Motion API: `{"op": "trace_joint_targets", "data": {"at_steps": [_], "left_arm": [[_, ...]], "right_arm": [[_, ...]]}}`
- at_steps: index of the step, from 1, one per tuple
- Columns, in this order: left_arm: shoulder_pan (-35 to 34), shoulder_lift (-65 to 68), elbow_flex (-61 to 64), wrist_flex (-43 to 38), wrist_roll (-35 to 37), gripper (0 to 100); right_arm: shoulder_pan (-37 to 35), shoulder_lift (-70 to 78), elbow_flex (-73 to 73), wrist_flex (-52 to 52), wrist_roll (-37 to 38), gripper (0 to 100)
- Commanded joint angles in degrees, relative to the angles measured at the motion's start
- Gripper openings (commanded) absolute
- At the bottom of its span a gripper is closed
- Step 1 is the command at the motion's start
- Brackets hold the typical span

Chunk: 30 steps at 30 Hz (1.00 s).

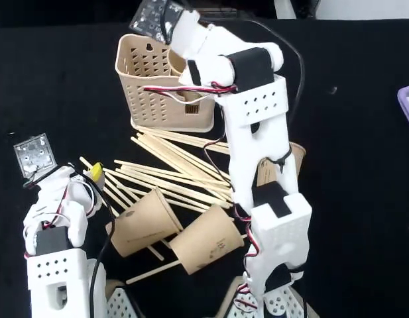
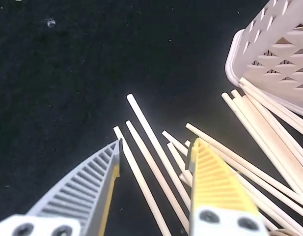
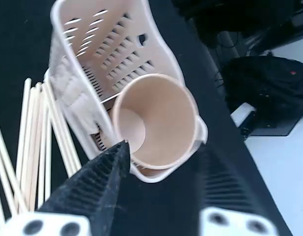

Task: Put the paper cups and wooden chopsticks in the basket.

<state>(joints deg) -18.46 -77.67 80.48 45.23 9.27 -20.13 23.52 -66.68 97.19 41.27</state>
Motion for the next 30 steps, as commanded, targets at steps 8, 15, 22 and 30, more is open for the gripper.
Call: {"op": "trace_joint_targets", "data": {"at_steps": [8,15,22,30], "left_arm": [[0.0,-0.9,-0.5,-1.1,-0.8,23],[0.0,-0.9,-0.5,-1.1,-0.8,23],[0.0,-0.9,-0.5,-1.1,-0.8,23],[0.0,-0.9,-0.4,-1.1,-0.8,23]], "right_arm": [[1.4,-0.6,-24.1,4.1,-9.8,22.1],[14.3,-8.7,-15.3,4.1,-15.4,16.6],[23.7,-25.4,31.2,3.2,-9.0,21.5],[25.2,-26.7,64.0,-9.5,20.5,32.2]]}}
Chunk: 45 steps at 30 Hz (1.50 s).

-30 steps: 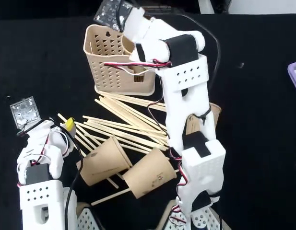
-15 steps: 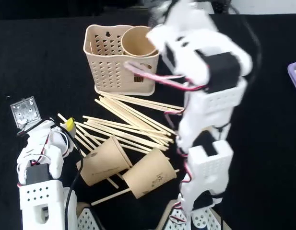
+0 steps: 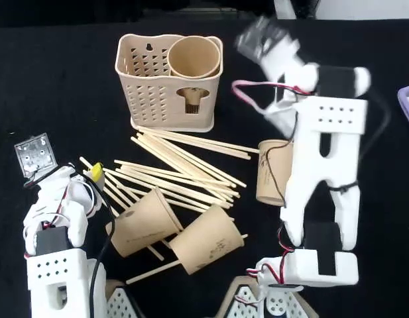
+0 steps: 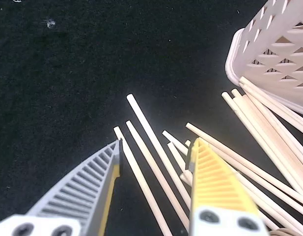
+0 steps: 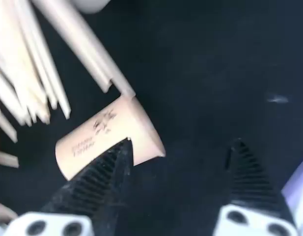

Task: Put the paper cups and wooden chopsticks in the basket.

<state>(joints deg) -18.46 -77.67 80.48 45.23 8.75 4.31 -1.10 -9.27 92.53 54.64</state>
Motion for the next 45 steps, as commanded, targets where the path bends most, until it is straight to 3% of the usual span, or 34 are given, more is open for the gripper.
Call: {"op": "trace_joint_targets", "data": {"at_steps": [1,9,15,21,30,38,45], "left_arm": [[0.0,-0.9,-0.4,-1.1,-0.3,23],[0.0,-0.9,-0.4,-1.1,-0.3,23],[0.0,-0.9,-0.4,-1.1,-0.3,23],[0.0,-0.9,-0.4,-1.1,-0.3,23],[0.0,-0.9,-0.4,-1.2,-0.3,23],[0.0,-0.9,-0.4,-1.2,-0.3,23],[0.0,-0.9,0.0,-2.5,-0.3,23]], "right_arm": [[0.7,-1.6,7.6,-5.6,8.9,32.2],[-1.1,4.9,8.8,0.3,23.6,32.2],[1.1,11.2,8.3,1.1,31.1,32.2],[3.7,14.1,4.0,8.7,40.0,28.9],[5.0,7.2,7.7,8.7,39.7,0.6],[4.6,-9.3,11.9,8.7,33.8,1.1],[-1.1,-28.5,11.7,4.3,18.6,1.1]]}}
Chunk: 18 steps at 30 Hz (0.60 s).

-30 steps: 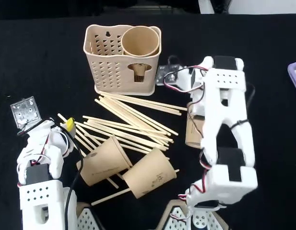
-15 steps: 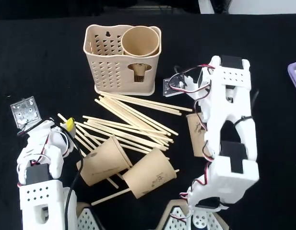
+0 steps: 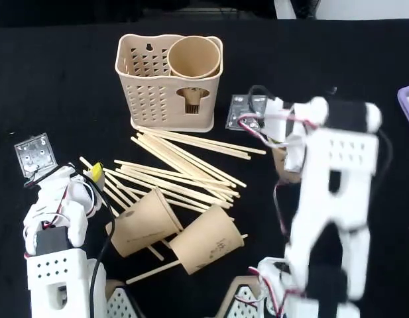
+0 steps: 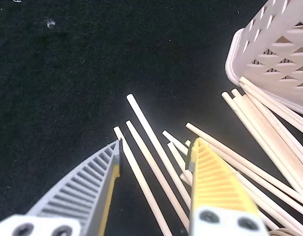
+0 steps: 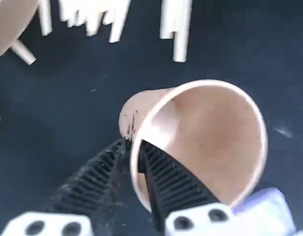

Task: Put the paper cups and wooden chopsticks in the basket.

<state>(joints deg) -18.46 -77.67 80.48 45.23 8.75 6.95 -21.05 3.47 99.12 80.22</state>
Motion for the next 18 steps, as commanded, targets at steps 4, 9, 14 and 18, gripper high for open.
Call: {"op": "trace_joint_targets", "data": {"at_steps": [4,9,14,18], "left_arm": [[0.0,-0.9,2.2,-5.9,-0.3,23],[-0.4,-0.9,2.4,-6.0,-0.3,23],[-0.3,-0.9,2.4,-6.0,-0.3,23],[-0.1,-0.9,2.4,-6.0,-0.3,23]], "right_arm": [[-11.5,-14.9,-1.2,-14.5,-24.0,1.1],[-21.4,-15.2,-1.1,-28.9,-36.1,1.1],[-26.7,-9.7,-3.4,-37.4,-36.5,1.1],[-27.1,-1.0,-11.9,-37.0,-37.7,1.1]]}}
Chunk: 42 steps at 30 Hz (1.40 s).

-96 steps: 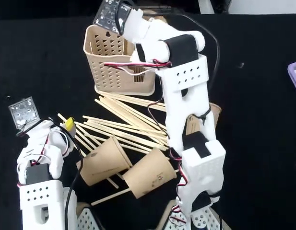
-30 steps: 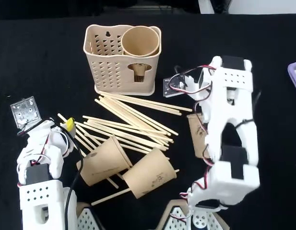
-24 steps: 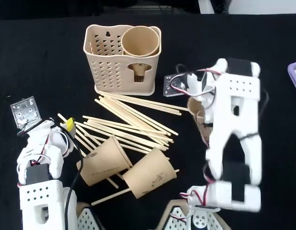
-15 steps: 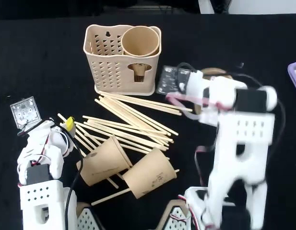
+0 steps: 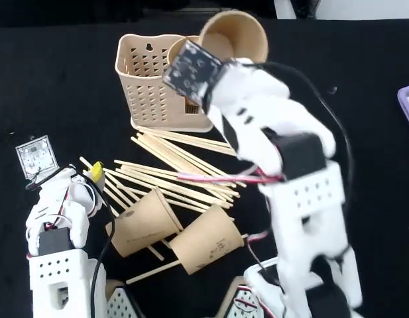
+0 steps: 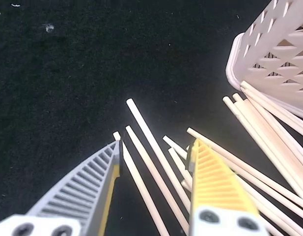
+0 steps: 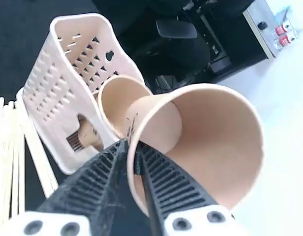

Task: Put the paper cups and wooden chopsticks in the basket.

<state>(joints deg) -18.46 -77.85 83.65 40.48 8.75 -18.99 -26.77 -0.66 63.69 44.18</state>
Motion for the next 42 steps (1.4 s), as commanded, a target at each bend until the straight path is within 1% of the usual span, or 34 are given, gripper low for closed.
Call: {"op": "trace_joint_targets", "data": {"at_steps": [1,3,5,12,21,23,26,28,35,39,42], "left_arm": [[-0.1,-0.7,-0.7,-1.2,-0.3,23],[0.0,-0.7,-0.7,-1.3,-0.3,23],[0.0,-0.7,-0.7,-1.3,-0.3,23],[-0.1,-0.7,-0.7,-1.3,-0.3,23],[-0.1,-0.7,-0.7,-1.3,-0.3,23],[-0.1,-0.7,-0.7,-1.3,-0.3,23],[-0.1,-0.7,-0.7,-1.3,-0.3,23],[-0.1,-0.7,-0.7,-1.2,-0.3,23],[-0.2,-0.7,-0.7,-1.2,-0.3,23],[-0.4,-0.7,-0.7,-1.2,-0.3,23],[-0.4,-0.7,-0.7,-1.2,-0.3,23]], "right_arm": [[-1.2,7.3,-11.0,-1.0,-3.3,1.1],[-1.2,13.1,-17.5,1.1,-5.3,1.1],[-1.2,19.2,-24.2,4.7,-5.5,1.1],[-1.2,38.8,-49.5,23.0,-5.5,1.1],[-2.2,56.5,-74.0,34.5,-6.1,2.0],[-2.6,58.8,-77.7,36.3,-6.8,7.0],[-2.8,60.2,-82.2,37.0,-10.9,19.9],[-2.9,60.2,-84.6,36.7,-11.2,25.2],[-3.2,59.7,-93.8,37.5,-12.2,25.7],[-1.9,55.2,-92.4,37.6,-18.9,25.7],[-1.9,48.7,-86.0,37.7,-22.3,25.7]]}}
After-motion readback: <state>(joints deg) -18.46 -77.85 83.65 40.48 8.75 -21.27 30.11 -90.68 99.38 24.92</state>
